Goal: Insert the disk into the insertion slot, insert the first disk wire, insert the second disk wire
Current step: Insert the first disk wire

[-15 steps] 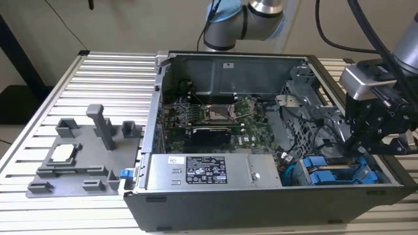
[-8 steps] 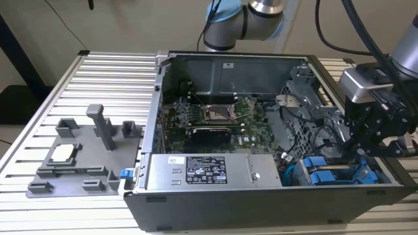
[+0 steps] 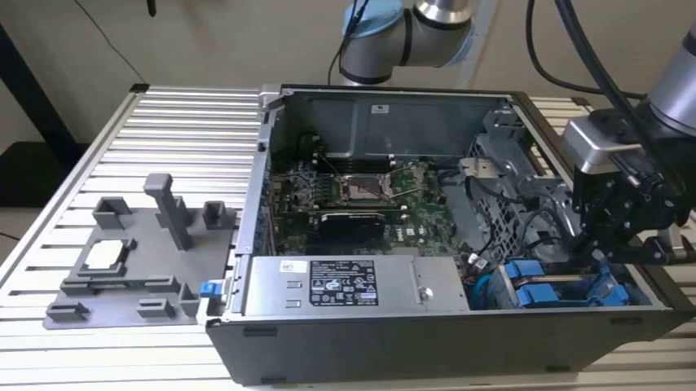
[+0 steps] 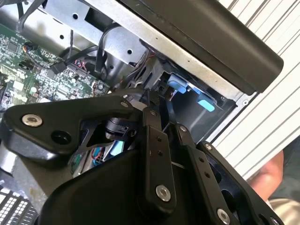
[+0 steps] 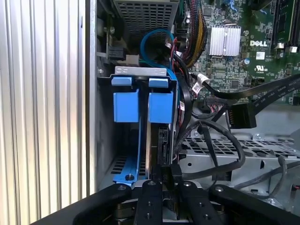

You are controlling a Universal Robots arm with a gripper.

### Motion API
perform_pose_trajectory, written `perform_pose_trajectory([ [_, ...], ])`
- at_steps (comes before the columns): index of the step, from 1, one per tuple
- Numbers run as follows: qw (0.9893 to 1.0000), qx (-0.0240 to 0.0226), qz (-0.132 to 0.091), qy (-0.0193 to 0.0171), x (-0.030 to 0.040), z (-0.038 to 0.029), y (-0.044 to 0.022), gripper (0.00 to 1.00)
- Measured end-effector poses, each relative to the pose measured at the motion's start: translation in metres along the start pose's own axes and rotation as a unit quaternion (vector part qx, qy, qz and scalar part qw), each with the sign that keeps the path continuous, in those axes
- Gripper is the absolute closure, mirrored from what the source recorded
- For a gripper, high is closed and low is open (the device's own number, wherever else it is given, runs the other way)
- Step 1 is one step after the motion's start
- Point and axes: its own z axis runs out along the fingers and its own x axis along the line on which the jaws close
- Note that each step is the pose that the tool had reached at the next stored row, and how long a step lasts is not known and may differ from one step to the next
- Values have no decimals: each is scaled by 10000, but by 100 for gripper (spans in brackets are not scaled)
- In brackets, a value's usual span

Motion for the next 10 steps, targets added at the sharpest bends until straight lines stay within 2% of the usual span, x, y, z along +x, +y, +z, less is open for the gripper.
perform_pose_trajectory([
  [10,9999,-1,110,11,1,70,4,81],
])
